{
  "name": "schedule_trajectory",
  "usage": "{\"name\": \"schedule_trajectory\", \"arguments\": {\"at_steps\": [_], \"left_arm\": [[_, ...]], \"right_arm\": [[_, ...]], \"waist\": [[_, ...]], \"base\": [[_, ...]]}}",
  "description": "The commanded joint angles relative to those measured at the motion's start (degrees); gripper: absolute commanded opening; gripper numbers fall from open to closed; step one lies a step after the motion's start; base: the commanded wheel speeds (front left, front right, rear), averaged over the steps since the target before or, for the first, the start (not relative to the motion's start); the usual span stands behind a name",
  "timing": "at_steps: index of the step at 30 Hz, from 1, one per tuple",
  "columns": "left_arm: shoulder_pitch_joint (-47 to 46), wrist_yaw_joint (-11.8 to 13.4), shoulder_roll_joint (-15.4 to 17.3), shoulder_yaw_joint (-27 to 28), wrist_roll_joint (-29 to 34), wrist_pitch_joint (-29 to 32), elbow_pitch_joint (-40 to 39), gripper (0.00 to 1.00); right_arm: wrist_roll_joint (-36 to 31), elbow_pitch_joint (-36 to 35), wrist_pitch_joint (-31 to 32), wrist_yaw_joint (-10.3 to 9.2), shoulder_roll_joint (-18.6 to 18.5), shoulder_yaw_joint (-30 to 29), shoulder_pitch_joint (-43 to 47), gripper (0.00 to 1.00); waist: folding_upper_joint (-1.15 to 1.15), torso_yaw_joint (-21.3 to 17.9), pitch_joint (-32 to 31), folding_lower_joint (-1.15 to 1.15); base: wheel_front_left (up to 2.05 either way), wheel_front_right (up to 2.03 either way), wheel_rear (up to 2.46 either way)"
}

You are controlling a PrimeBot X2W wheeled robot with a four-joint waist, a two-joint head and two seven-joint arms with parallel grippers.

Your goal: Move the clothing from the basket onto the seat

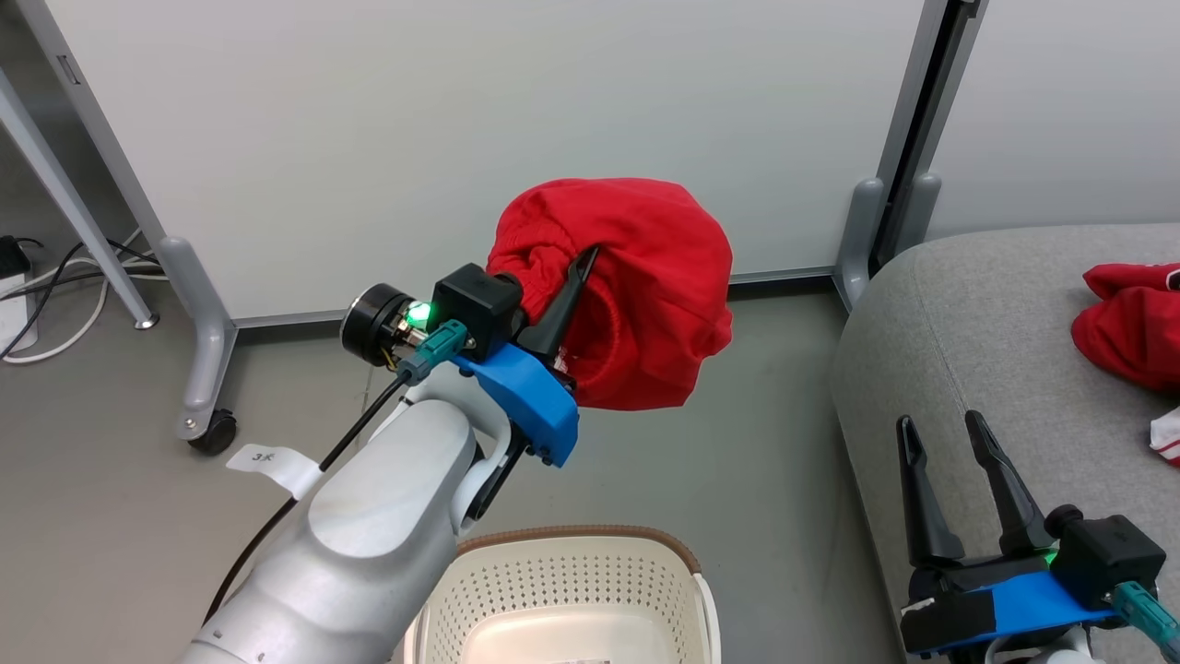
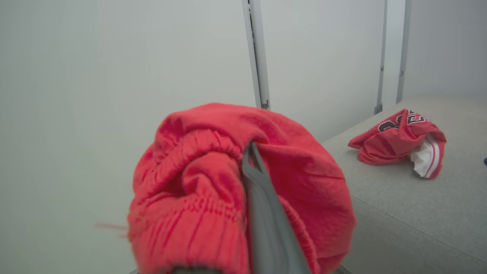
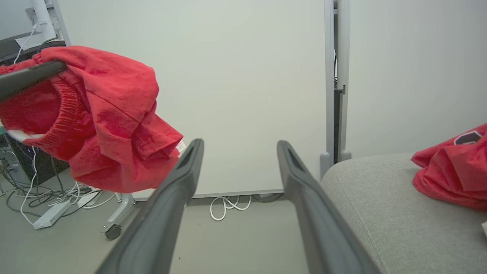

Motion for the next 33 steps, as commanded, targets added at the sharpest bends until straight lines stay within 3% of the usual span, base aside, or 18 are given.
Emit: {"name": "schedule_trajectory", "arguments": {"at_steps": [1,15,33], "left_arm": [[-0.5,0.3,0.2,0.1,0.2,-0.3,-0.7,0.0],[0.7,2.3,2.1,-0.4,0.0,1.5,-7.0,0.0],[-0.4,2.9,1.8,-2.0,0.6,2.1,-9.6,0.0]], "right_arm": [[0.1,0.1,0.0,0.03,0.0,-0.1,0.6,1.0],[0.8,0.0,0.0,0.03,0.0,1.3,0.3,1.0],[1.1,3.7,0.0,0.03,0.0,17.7,-9.5,1.0]], "waist": [[-0.01,0.1,-0.1,0.01],[-0.01,0.5,-0.6,0.01],[-0.01,1.6,1.1,0.01]], "base": [[0.0,0.0,0.0],[0.0,0.0,0.0],[0.0,0.0,0.0]]}}
